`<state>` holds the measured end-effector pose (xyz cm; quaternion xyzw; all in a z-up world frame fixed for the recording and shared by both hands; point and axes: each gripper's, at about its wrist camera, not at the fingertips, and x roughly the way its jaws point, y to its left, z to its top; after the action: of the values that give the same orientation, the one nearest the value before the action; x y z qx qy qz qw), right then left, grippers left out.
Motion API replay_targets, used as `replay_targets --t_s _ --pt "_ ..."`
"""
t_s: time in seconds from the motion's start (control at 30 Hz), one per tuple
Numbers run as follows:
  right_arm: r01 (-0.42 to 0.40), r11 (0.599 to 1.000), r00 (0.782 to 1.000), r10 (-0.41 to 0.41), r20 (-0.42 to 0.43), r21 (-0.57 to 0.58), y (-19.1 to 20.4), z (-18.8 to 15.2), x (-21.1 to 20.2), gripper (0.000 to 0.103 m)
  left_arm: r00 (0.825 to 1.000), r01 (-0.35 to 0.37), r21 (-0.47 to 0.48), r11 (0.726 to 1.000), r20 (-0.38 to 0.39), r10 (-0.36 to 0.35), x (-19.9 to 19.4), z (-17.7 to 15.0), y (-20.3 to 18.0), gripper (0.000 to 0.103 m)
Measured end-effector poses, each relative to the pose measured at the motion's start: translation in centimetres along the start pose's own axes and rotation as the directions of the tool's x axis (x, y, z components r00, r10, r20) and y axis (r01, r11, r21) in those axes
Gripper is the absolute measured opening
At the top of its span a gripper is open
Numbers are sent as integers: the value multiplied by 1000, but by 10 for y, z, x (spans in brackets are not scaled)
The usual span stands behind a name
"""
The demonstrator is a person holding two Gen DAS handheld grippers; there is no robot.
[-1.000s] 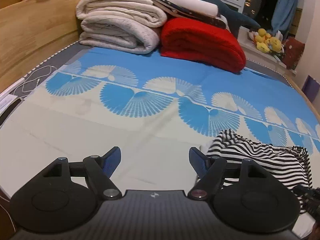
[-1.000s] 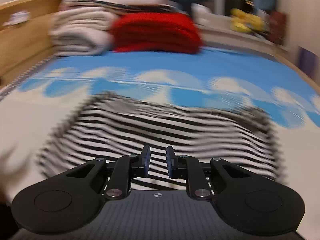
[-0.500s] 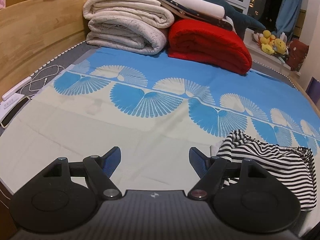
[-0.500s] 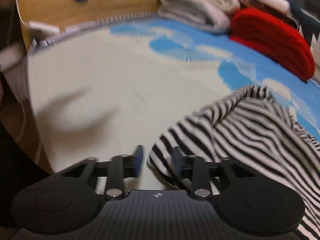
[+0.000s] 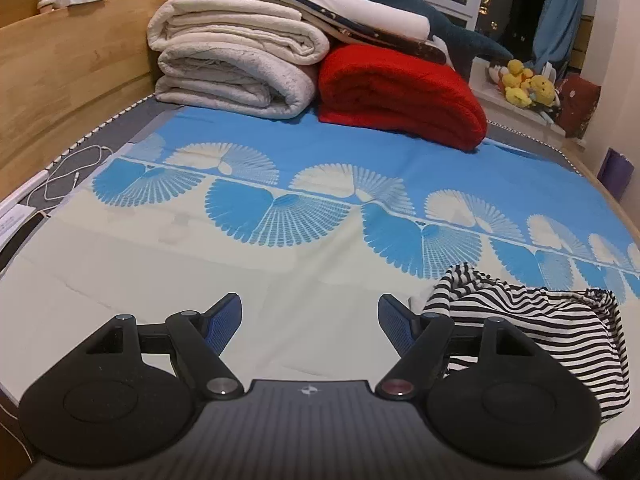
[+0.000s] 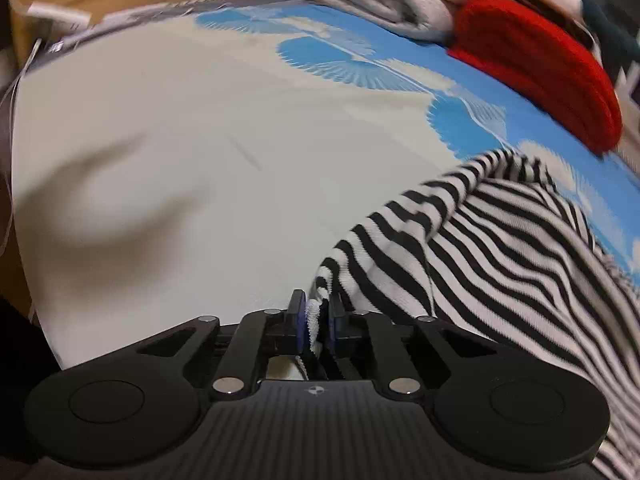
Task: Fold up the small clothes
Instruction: 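Grasp the striped bundle edge with the right gripper and flip it over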
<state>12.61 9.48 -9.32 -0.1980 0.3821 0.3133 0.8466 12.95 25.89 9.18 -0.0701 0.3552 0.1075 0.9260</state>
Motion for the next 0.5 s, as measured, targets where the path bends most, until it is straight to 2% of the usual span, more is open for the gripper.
replay_targets --t_s 0.23,0.3,0.37,0.5 --pt "-11 1000 996 8 88 27 11 15 -20 8 1000 3 19 1000 6 -3 0 1 -1 80" --pt "-15 997 994 7 105 73 15 22 -25 8 1000 2 13 1000 6 -2 0 1 0 80" --pt "-39 993 994 28 108 108 21 23 -27 8 1000 -2 9 1000 0 2 1 0 0 80" --pt "-85 992 993 78 85 89 34 18 -24 8 1000 -5 18 1000 -8 5 1 -1 -2 80"
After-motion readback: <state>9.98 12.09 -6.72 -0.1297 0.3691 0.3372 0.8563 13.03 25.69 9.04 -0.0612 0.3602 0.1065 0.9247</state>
